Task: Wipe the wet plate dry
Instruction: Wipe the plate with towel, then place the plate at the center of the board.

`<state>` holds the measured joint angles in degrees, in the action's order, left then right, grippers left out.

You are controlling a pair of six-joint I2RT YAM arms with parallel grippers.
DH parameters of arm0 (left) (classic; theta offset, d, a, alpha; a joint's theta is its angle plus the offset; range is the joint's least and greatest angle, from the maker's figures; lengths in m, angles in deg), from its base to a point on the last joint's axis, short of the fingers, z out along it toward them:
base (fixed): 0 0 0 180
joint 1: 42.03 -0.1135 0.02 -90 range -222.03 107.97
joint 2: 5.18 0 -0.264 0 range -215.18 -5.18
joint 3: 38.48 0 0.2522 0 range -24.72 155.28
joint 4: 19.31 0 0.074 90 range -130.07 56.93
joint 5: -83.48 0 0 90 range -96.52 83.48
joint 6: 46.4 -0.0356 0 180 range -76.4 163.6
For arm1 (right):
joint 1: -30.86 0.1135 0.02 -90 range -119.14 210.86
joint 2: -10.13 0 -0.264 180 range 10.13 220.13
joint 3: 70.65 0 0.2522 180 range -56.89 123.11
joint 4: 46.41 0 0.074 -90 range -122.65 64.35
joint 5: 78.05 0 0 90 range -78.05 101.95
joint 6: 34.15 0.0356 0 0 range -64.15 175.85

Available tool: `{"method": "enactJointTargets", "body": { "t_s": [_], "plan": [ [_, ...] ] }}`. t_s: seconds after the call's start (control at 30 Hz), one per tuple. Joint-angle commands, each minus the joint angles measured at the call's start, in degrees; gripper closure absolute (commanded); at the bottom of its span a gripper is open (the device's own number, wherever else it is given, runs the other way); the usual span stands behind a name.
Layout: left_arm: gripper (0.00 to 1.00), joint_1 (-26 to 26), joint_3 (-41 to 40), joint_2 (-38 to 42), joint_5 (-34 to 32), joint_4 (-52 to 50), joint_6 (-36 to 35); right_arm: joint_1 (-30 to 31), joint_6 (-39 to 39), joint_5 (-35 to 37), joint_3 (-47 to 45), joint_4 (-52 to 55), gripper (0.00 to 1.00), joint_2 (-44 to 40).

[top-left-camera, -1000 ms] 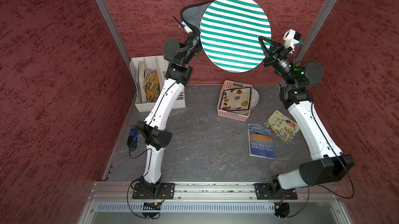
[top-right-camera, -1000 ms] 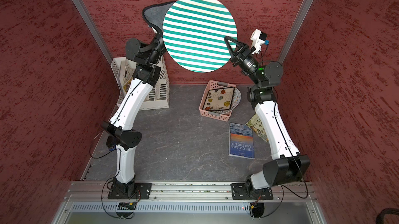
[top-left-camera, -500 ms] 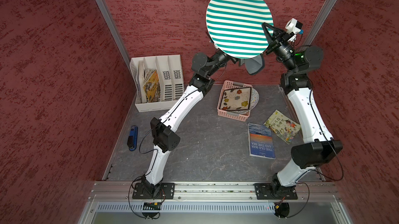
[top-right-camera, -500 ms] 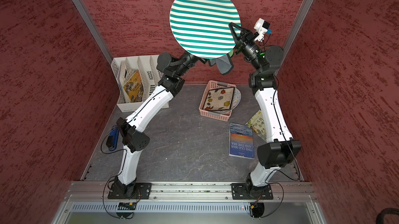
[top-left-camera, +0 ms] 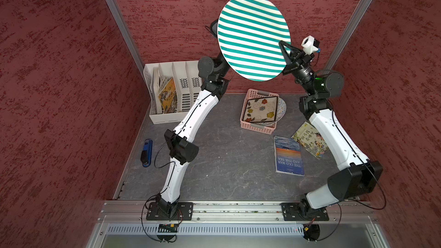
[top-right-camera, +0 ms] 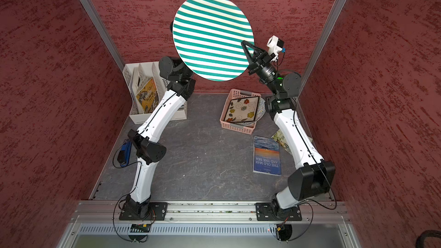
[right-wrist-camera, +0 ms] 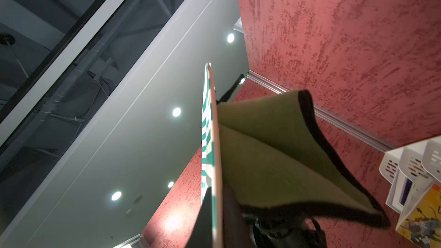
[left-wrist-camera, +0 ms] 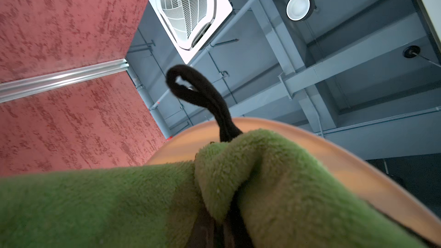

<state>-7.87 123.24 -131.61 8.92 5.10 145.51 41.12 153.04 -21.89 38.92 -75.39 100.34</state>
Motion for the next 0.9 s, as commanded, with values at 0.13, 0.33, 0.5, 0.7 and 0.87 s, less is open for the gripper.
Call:
{"method": "enactJointTargets", "body": {
  "t_s": [0.13,0.33,0.5,0.7,0.87],
  "plan": [
    [1.00,1.8,-19.0,11.5,4.2,16.8,-0.4,-9.3,-7.7,4.1,3.8,19.8,1.00,2.8],
    [1.00,-5.9,-47.1,33.0,5.7,13.9,-9.7,-13.5,-12.0,4.4,-10.7,22.6,1.00,-5.2],
    [1.00,-12.9,-55.3,47.9,8.6,-24.5,-33.1,-10.1,-26.8,0.1,-19.7,35.7,1.00,-11.7],
    [1.00,-13.3,-51.7,51.7,-6.2,-67.6,-62.0,1.6,-42.9,-0.2,-25.6,47.3,1.00,-12.9],
    [1.00,-13.1,-55.8,52.8,-11.7,-74.6,-68.1,11.4,-51.7,-1.4,-23.8,50.2,1.00,-6.4]
  ]
}}
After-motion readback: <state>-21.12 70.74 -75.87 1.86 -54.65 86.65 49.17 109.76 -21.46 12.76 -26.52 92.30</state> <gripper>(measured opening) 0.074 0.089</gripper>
